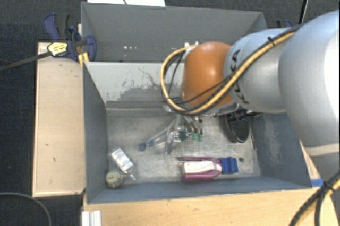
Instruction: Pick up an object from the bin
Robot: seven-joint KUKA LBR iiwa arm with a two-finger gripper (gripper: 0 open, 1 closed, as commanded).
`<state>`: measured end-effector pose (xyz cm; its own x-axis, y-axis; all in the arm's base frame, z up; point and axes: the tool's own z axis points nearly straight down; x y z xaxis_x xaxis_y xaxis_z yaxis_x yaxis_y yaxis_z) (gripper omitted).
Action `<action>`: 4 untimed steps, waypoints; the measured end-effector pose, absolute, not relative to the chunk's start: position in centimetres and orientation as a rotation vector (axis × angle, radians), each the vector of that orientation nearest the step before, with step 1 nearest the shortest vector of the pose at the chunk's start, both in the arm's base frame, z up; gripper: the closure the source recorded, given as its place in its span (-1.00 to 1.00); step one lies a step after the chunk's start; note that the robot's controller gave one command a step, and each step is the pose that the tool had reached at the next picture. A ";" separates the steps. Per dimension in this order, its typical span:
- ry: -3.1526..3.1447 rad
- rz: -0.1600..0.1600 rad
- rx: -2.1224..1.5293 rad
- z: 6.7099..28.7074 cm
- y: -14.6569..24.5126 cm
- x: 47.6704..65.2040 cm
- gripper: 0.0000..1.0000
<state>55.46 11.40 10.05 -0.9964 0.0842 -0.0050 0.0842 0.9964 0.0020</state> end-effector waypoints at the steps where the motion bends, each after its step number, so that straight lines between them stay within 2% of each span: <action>1: 3.135 0.003 0.167 7.0 9.6 54.7 -1.00; 2: 3.133 0.004 0.176 7.1 9.7 54.8 -1.00; 3: 3.134 0.006 0.177 7.3 9.8 54.8 1.00; 4: 3.128 0.004 0.179 14.3 9.9 55.1 1.00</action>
Offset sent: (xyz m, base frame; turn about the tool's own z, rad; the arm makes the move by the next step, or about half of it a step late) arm -0.0085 -0.0171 -0.0305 0.0171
